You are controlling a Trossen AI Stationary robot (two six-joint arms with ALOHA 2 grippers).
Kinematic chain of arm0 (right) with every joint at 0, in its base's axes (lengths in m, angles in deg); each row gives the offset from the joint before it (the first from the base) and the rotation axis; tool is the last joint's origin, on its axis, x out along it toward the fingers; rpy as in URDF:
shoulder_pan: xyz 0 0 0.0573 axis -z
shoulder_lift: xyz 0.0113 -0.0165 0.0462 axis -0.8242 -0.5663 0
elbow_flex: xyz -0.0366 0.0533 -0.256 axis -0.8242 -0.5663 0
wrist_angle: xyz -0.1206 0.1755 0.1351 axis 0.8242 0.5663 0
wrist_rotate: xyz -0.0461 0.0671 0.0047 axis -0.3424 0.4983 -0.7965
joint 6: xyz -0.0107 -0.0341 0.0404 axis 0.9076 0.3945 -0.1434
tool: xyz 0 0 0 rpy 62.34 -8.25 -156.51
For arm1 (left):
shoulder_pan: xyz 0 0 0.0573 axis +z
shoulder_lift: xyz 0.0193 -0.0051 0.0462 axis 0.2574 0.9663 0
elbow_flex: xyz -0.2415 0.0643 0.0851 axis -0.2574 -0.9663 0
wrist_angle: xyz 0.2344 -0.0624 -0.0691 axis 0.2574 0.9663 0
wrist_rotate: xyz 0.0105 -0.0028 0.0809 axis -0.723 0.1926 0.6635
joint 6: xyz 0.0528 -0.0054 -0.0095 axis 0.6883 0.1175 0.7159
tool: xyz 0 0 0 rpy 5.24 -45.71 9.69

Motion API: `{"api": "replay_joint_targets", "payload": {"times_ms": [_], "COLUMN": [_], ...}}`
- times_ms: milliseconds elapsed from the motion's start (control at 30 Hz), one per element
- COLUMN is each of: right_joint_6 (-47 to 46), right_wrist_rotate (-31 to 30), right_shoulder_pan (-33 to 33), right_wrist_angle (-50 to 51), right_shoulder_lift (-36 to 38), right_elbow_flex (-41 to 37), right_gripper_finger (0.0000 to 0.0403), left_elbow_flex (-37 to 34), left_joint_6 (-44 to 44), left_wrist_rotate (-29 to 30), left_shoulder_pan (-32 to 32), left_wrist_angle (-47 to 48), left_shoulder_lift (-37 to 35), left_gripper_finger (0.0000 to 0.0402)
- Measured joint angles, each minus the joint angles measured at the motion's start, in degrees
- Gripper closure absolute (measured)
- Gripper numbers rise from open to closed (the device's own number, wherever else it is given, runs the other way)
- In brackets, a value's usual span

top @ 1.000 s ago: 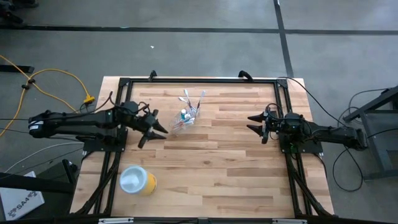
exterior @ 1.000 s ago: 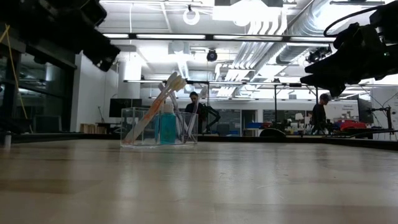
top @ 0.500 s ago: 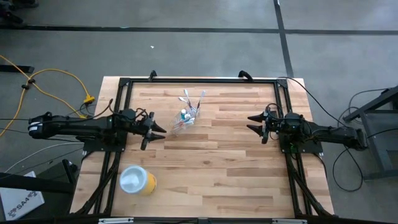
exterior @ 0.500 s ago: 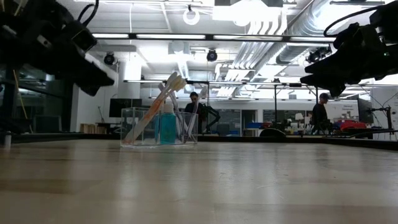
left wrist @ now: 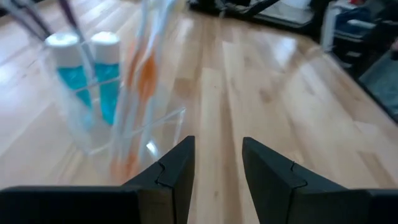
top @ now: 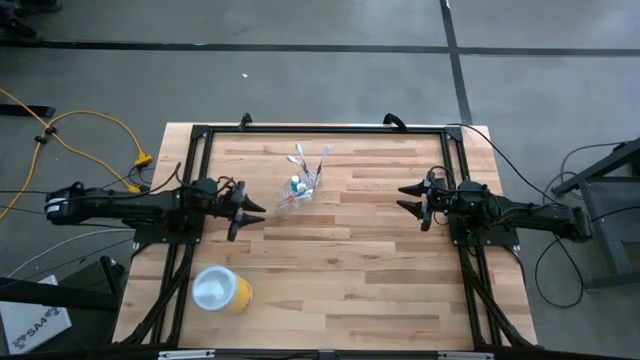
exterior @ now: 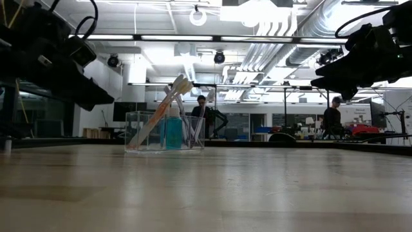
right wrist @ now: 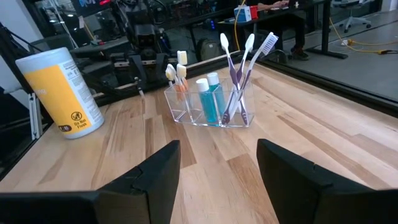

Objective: Pick & Place toothbrushing station
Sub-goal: Return to Home Position

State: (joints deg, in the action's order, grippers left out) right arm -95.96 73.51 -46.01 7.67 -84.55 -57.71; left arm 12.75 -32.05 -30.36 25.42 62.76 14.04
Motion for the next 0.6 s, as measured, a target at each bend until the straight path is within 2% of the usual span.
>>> {"api": "replay_joint_targets", "payload": {"times_ms": [267, 433, 600], "right_joint_6": [0.0, 0.0, 0.0], "right_wrist_rotate": [0.3, 1.8, 2.9], "right_shoulder_pan": [0.0, 0.0, 0.0], "right_wrist_angle": [0.2, 0.5, 0.7], "right_shoulder_lift": [0.0, 0.0, 0.0], "right_elbow_flex": [0.0, 0.0, 0.0], "right_gripper_finger": [0.0199, 0.0199, 0.0199], "left_elbow_flex": [0.0, -0.1, -0.1], "left_joint_6": [-0.2, -0.2, -0.4], "left_wrist_rotate": [-0.2, -3.5, -3.7], "left_shoulder_pan": [3.8, 5.6, 5.9], "left_wrist_angle": [4.4, 6.7, 11.2], "left_shoulder_lift": [-1.6, -6.2, -12.9], "left_gripper_finger": [0.0271, 0.0271, 0.0271]}}
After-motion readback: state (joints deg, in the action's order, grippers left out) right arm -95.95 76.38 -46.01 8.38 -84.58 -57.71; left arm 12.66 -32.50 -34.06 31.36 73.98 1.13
